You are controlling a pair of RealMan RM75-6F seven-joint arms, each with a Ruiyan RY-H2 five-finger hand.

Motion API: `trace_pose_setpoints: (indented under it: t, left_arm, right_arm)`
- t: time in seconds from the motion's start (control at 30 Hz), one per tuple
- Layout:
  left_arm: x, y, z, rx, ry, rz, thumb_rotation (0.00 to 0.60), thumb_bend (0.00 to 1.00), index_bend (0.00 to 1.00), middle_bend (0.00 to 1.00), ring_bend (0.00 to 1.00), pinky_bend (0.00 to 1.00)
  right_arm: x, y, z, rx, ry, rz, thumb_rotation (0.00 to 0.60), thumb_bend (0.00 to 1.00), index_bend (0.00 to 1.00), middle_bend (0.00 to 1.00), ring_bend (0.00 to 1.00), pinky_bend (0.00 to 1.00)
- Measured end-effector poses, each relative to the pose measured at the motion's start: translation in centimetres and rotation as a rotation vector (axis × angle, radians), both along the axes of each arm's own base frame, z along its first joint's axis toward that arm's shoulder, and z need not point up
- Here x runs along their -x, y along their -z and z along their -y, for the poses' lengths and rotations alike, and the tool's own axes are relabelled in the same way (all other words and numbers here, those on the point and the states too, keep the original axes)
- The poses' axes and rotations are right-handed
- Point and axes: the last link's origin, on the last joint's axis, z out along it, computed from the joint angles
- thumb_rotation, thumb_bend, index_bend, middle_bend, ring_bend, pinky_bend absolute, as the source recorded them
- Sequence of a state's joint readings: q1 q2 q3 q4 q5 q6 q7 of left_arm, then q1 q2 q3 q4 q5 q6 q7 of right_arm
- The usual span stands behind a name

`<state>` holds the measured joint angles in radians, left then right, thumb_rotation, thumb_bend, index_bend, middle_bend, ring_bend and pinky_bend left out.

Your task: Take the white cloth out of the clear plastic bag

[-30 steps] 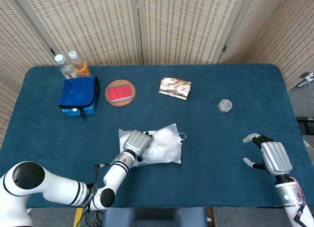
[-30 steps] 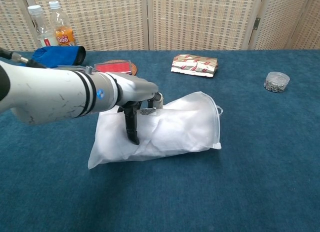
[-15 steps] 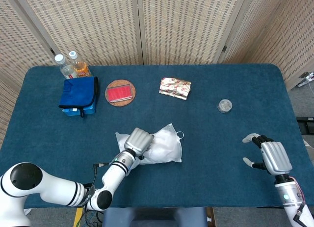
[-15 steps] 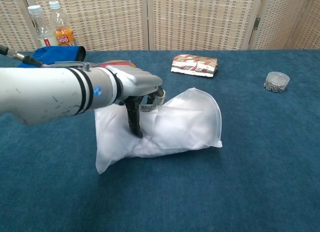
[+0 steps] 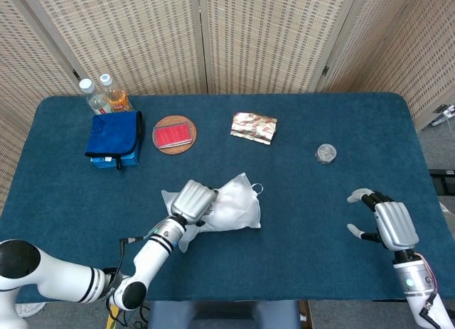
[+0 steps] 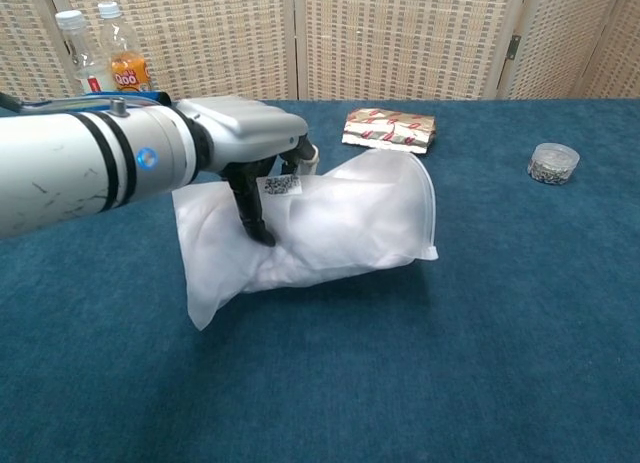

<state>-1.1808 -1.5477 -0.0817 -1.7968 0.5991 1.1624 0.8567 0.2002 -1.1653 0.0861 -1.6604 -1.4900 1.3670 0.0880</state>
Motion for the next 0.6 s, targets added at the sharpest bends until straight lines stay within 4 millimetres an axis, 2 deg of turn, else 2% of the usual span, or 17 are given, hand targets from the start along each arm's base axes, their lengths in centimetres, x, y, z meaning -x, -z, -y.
trace_pose_setpoints:
  t: [0.1,0.4,0.6]
  left_arm:
    - [-0.1,-0.8,0.3,-0.006,0.019,0.012,0.600,0.13,0.44,0.50,0.54,0.65]
    - [-0.8,-2.6,0.8,-0.023,0.042,0.046,0.600,0.13,0.44,0.50,0.54,0.65]
    - [-1.3,-3.5,0.9,-0.020,0.028,0.080,0.600,0.13,0.44,0.50,0.54,0.65]
  right_arm:
    - [-0.8,0.2,0.6,0.015,-0.024,0.023,0.600,0.12,0.43,0.22,0.22,0.42]
    - [-3.4,1.5,2.5,0.022,-0.098,0.071,0.600,0.09,0.44,0.08,0.03,0.16]
    - [-5.0,3.1,3.7,0.002,-0.131,0.099,0.600,0.07,0.44,0.05,0.00,0.10]
